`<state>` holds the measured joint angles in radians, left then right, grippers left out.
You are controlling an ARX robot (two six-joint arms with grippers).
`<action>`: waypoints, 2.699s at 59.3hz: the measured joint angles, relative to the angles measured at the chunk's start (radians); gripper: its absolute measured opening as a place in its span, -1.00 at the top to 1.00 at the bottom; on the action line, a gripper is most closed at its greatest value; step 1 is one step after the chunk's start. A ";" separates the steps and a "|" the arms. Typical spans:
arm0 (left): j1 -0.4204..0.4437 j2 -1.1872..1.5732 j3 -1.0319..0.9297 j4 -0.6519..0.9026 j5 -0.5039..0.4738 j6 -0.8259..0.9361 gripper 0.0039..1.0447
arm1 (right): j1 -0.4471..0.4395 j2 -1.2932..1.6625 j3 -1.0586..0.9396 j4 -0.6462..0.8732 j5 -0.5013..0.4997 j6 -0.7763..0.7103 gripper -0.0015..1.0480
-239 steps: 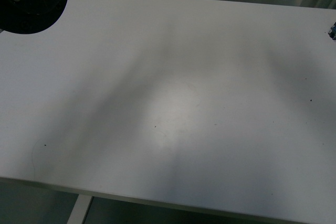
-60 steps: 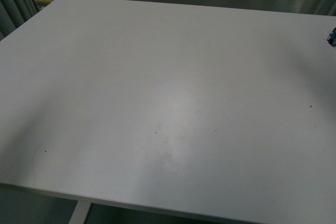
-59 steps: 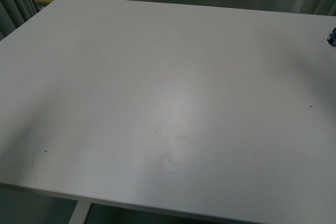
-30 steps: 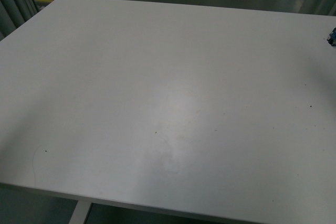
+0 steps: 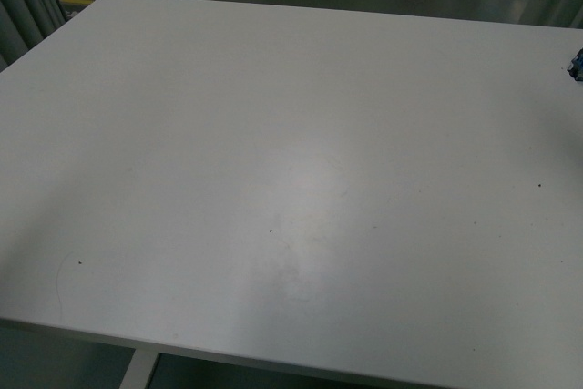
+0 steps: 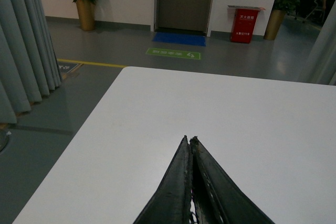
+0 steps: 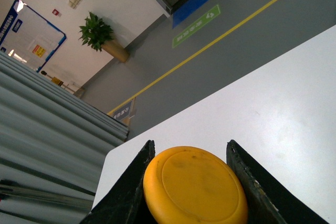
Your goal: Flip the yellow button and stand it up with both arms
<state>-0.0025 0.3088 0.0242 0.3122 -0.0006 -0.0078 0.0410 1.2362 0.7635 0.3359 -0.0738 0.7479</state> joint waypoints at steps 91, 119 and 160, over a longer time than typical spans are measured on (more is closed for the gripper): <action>0.000 -0.305 0.000 -0.312 0.000 0.002 -0.87 | 0.047 0.402 -0.099 0.636 0.332 -0.762 0.35; 0.000 -0.305 0.000 -0.312 0.000 0.002 -0.87 | -0.093 0.762 0.134 0.585 0.406 -0.933 0.35; 0.000 -0.305 0.000 -0.312 0.000 0.002 -0.87 | -0.157 1.007 0.295 0.624 0.389 -0.901 0.35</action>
<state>-0.0025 0.0040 0.0246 0.0006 -0.0002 -0.0055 -0.1158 2.2436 1.0588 0.9596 0.3153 -0.1532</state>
